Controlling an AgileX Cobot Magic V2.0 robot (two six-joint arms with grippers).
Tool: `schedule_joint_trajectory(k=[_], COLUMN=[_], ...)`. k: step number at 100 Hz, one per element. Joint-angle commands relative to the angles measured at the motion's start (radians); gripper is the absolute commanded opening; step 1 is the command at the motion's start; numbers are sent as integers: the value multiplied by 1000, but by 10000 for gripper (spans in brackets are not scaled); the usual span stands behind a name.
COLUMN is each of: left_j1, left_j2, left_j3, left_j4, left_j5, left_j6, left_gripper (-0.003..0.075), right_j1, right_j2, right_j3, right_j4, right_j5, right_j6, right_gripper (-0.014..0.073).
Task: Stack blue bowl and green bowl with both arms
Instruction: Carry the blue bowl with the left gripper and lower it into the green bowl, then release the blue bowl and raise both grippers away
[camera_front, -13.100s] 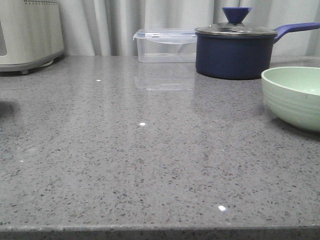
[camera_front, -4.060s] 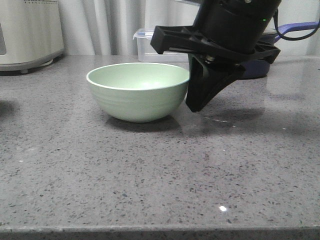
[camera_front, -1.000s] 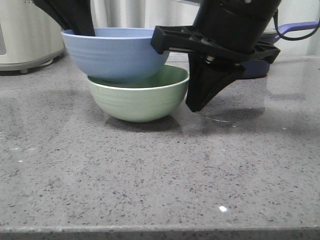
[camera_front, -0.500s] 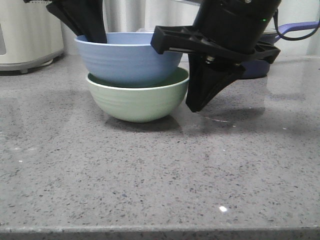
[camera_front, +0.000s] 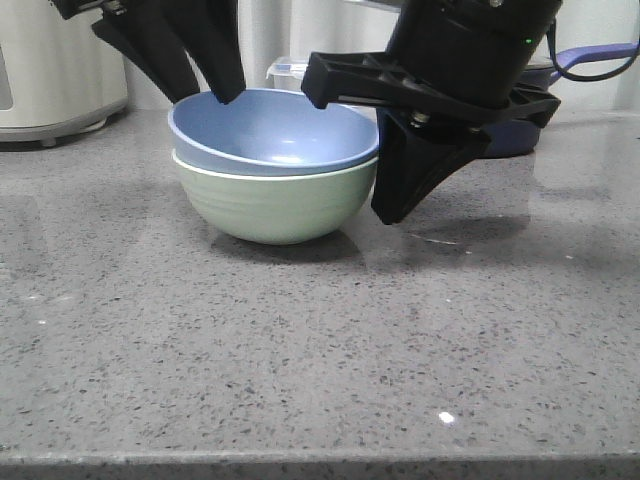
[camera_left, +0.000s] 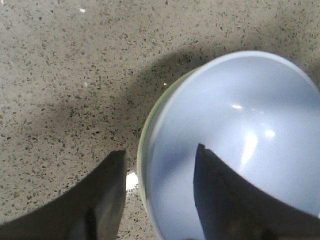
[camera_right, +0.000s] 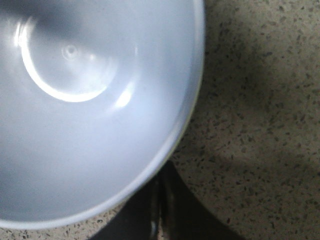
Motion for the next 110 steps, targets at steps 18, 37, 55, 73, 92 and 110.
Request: schedule_joint_trajectory(k=[18, 37, 55, 73, 92, 110], left_j1=[-7, 20, 94, 181, 271, 343], left_j2=[-110, -188, -312, -456, -616, -762], left_j3=[-34, 10, 122, 279, 446, 606], left_j4=[78, 182, 182, 182, 209, 218], left_j5=[-27, -47, -117, -188, -259, -349], left_j6=[-20, -87, -87, -87, -87, -87], left_gripper=[313, 313, 312, 309, 130, -20], right_j1=[-16, -47, -94, -176, -261, -294], right_j2=[-50, -113, -196, -300, -399, -496], right_j3=[-22, -5, 54, 142, 219, 288], right_j4=[7, -21, -30, -31, -53, -85], right_j5=[-28, -12, -16, -41, -52, -100], right_j6=[29, 39, 48, 48, 48, 48], right_gripper=[-46, -46, -46, -46, -46, -46])
